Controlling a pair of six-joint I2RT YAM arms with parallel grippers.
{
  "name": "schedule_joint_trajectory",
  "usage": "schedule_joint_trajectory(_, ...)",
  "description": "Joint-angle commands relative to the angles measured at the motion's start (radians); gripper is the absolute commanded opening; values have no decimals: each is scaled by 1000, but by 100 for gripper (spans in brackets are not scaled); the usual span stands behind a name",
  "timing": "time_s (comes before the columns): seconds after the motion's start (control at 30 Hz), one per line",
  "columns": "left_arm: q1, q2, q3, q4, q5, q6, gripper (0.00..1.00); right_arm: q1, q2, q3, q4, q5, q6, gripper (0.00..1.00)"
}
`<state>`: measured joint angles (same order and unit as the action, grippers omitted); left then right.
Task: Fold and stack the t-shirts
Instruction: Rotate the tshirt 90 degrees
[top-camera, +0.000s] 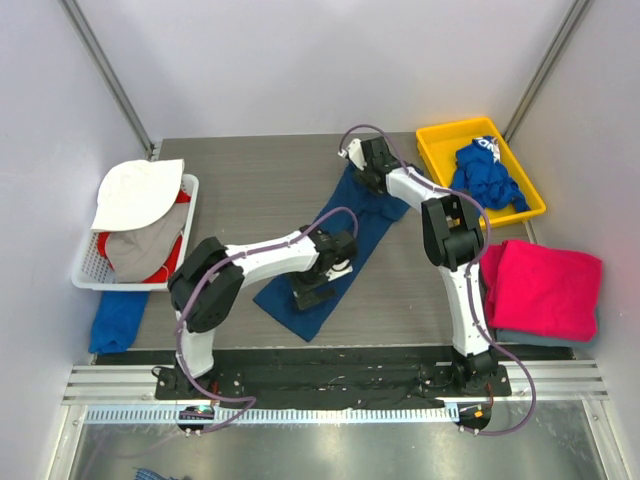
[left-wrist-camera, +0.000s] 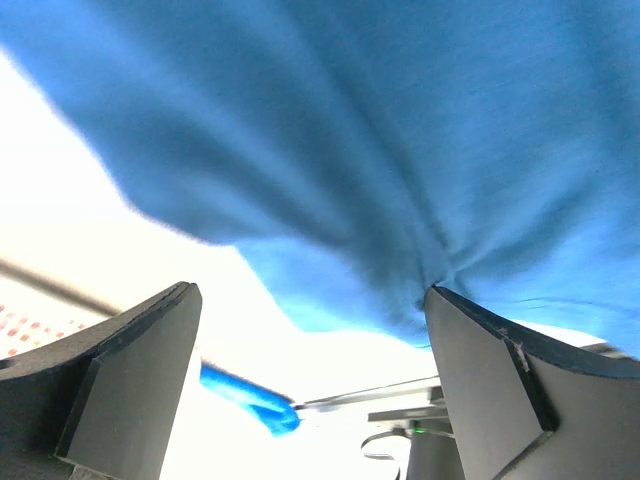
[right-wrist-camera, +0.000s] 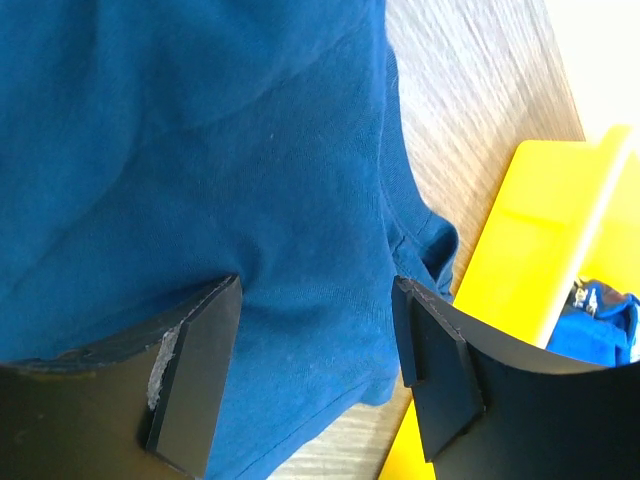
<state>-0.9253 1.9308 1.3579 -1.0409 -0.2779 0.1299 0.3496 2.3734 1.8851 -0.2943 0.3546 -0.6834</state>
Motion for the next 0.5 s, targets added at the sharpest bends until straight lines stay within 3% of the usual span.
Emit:
schedule_joint_trajectory(0.0,17,-104,-3,41,-162,7,100,-14,-89,-90,-19,12,-4,71)
schedule_joint_trajectory(0.17,34,-138,30,56,-176,48,100,-14,-169,-170,-5,3,7,72)
schedule_joint_trajectory(0.47,34,-181,90,45,-5,68,100,-12,-169,-158,3,18,8,73)
